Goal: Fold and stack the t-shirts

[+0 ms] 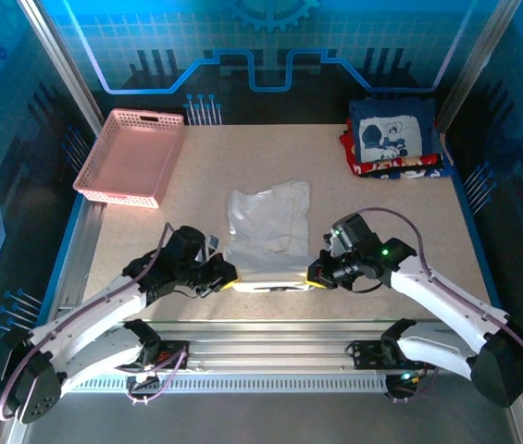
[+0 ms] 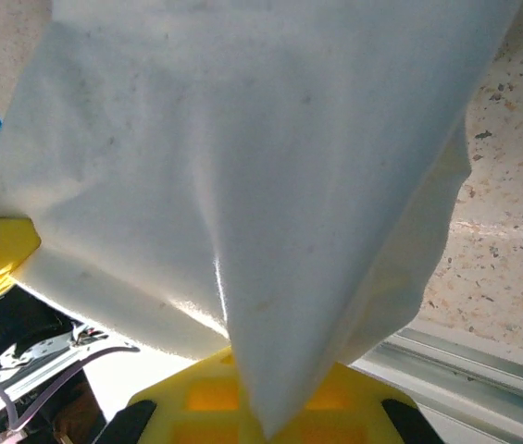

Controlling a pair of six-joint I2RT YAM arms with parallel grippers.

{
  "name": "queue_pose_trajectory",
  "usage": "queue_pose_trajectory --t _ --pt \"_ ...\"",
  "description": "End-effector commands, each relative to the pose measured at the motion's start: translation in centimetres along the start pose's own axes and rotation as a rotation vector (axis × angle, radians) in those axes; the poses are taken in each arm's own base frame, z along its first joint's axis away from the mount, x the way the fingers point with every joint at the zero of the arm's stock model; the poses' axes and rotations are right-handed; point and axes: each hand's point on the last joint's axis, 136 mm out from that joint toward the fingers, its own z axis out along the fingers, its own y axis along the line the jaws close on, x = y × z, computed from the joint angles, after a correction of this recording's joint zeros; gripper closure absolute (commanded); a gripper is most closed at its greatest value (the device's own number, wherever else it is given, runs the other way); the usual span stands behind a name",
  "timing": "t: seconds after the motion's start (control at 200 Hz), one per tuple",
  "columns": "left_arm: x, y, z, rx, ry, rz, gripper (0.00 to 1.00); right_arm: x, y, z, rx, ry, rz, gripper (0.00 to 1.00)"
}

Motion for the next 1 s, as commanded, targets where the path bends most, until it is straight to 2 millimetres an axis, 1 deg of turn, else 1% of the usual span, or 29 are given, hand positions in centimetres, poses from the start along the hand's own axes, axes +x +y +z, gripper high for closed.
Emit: queue_pose_trajectory --t 0.0,0.055,0.065,0.075,0.09,0.17,0.24,0.345,0.435,0.6,0.67,0.75,0.9,0.995 --pt "0.3 0.9 -0.7 -0.058 -0.008 -0.073 1.00 -0.4 0.5 -0.9 0.041 -0.019 0.019 1.00" --pt "0.0 -0.1 -0.9 -0.043 -0.002 -0.073 1.00 -1.2 1.6 -1.5 0.041 -0.027 -0.010 1.00" --pt "0.0 -0.3 -0.9 -0.039 -0.001 -0.073 1.00 -1.3 1.6 -1.5 0.046 -0.024 -0.013 1.00" --pt "-0.1 -0.5 -1.0 -0.036 0.000 -0.074 1.00 -1.7 2.1 -1.8 0.039 -0.032 -0.024 1.00" --pt "-0.3 -0.7 -1.0 -0.031 0.000 -0.076 1.00 -2.0 2.5 -2.0 0.038 -0.035 -0.032 1.00" --pt "-1.4 -2.3 -0.9 0.010 0.007 -0.091 1.00 -3.9 3.9 -2.7 0.030 -0.045 -0.054 1.00" --pt "-3.0 -3.3 -0.9 0.043 0.006 -0.114 1.00 -5.9 5.0 -3.2 0.017 -0.061 -0.070 1.00" --pt "-6.1 -4.5 -1.4 0.081 -0.012 -0.130 1.00 -9.0 6.2 -3.5 -0.009 -0.061 -0.071 1.00" --pt "-8.7 -5.3 -1.4 0.101 -0.011 -0.136 1.00 -11.8 6.8 -3.4 -0.018 -0.059 -0.069 1.00" --pt "-13.6 -6.3 -0.3 0.126 0.000 -0.150 1.00 -16.7 6.5 -2.3 -0.027 -0.044 -0.033 1.00" --pt "-15.4 -6.4 0.2 0.123 0.007 -0.156 1.00 -18.6 5.9 -1.0 -0.034 -0.019 -0.003 1.00" --pt "-17.4 -6.4 0.9 0.128 0.014 -0.163 1.00 -20.2 5.3 0.5 -0.039 0.008 0.027 1.00" --pt "-20.8 -4.9 2.8 0.115 0.024 -0.201 1.00 -22.8 4.1 2.8 -0.035 0.034 0.071 1.00" --pt "-22.6 -3.6 4.1 0.109 0.036 -0.231 1.00 -24.7 3.2 3.9 -0.035 0.045 0.103 1.00"
